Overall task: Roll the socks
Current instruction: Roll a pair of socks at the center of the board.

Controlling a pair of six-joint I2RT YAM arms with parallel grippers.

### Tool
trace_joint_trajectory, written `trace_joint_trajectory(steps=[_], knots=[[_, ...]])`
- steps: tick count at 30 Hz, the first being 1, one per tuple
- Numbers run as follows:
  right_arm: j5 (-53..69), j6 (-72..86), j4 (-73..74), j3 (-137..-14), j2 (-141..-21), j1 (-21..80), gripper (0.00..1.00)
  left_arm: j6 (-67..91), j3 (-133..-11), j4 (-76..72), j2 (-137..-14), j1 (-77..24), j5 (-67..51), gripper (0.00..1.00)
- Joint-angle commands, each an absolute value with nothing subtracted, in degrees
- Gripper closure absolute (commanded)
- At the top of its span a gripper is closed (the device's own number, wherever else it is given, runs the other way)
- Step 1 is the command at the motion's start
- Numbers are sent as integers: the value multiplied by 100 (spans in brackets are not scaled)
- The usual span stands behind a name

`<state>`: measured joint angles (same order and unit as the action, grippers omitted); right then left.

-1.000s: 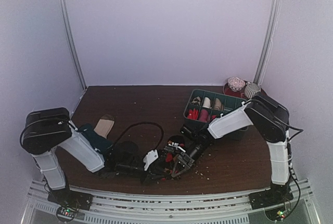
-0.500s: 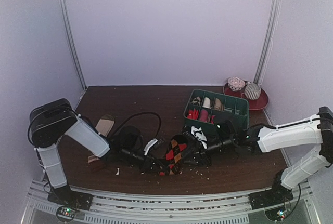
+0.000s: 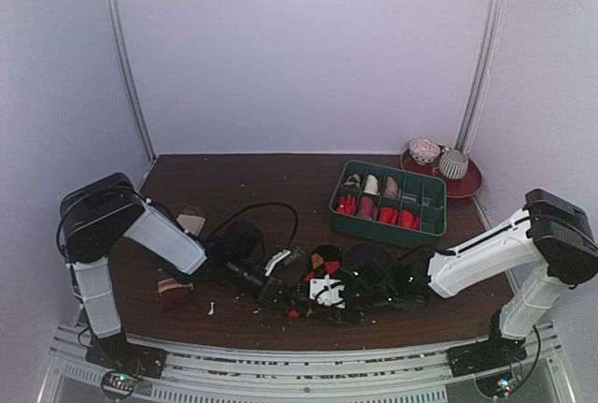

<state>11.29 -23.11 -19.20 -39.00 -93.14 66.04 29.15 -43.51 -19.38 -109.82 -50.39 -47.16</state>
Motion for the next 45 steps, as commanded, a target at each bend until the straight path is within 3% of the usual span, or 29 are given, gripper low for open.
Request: trace_joint_trajectory(steps=[1,6,11,15,20,26,33,39,45], knots=[[789,-2556,-1823,-4032,-9637,6644,57,2787,-4051,-589,-11389,-5036,-4392,100],[489,-2477,-1879,-4023,-9953,6645,61,2679,-4140,-480,-11399,-5029,-4425,100],[757,-1990,-1671,-4187,-10220,6605,80,2575,-4235,-452,-11300,-5019,-4325,99],[1640,-1277,-1486,-4160,-10359,6417,85,2362,-4128,-626,-10457,-5013,-3556,71],[2820,-279,-1601,-3859,-10492,6058,86,1934,-3620,-1491,-9087,-5018,-2526,58],[4525,787,-1441,-4064,-11319,5403,87,880,-2294,-4106,-7774,-5442,-1919,41],[5290,849,-639,-4577,-11912,5038,87,441,-2602,-5080,-9131,-5625,-2365,34],[5394,383,70,-4859,-11996,4898,87,417,-2688,-5535,-10135,-5625,-2685,34],[5456,-44,581,-5120,-12141,4830,87,519,-2560,-5573,-10258,-5625,-3037,38]])
